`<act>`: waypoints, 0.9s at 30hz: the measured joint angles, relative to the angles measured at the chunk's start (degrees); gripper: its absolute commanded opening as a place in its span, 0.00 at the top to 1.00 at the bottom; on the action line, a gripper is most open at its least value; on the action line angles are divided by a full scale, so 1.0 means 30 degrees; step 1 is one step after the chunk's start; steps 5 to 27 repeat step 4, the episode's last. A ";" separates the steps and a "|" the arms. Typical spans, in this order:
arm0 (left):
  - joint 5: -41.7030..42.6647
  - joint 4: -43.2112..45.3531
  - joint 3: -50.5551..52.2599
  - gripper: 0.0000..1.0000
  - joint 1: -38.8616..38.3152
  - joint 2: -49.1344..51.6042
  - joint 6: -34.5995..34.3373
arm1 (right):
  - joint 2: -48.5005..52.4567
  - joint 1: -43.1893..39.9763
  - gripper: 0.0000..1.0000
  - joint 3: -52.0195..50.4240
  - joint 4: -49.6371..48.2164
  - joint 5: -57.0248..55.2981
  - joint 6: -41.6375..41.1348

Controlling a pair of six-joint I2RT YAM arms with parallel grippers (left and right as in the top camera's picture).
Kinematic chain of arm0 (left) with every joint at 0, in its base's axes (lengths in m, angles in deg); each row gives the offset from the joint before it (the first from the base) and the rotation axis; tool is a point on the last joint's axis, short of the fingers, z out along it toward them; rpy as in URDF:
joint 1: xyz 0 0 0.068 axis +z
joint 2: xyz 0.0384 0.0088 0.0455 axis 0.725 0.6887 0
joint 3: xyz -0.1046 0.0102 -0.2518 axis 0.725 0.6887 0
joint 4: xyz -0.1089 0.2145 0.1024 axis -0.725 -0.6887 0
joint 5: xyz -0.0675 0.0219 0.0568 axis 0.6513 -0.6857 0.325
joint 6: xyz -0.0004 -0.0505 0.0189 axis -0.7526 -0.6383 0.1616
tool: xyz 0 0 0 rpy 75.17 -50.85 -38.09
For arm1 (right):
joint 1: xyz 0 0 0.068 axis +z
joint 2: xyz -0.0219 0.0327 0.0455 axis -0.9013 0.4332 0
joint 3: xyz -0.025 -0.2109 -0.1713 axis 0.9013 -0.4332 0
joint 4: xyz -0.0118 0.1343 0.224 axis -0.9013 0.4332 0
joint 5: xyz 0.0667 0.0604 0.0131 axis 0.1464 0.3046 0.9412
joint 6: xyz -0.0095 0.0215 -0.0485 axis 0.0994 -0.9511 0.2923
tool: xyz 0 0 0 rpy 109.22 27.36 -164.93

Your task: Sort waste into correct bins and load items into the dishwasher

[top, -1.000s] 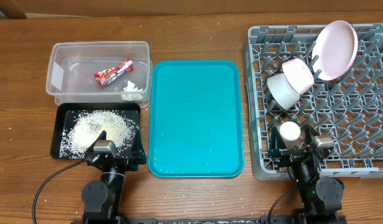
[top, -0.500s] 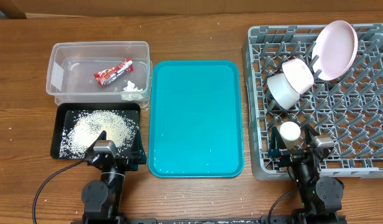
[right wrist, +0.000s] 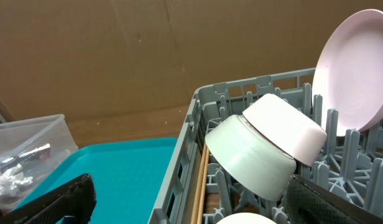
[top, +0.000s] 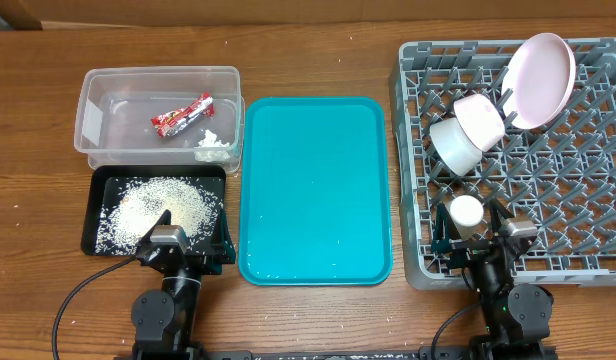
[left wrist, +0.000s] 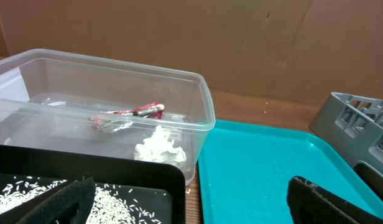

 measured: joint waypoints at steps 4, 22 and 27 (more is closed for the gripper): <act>-0.0007 -0.0007 0.0000 0.00 0.0000 0.0000 0.0000 | 0.0000 0.0000 0.00 0.0000 0.0007 0.0007 0.0015; -0.0007 -0.0007 0.0000 0.00 0.0000 0.0000 0.0000 | 0.0000 0.0000 0.00 0.0000 0.0007 0.0007 0.0015; -0.0007 -0.0007 0.0000 0.00 0.0000 0.0000 0.0000 | 0.0000 0.0000 0.00 0.0000 0.0007 0.0007 0.0015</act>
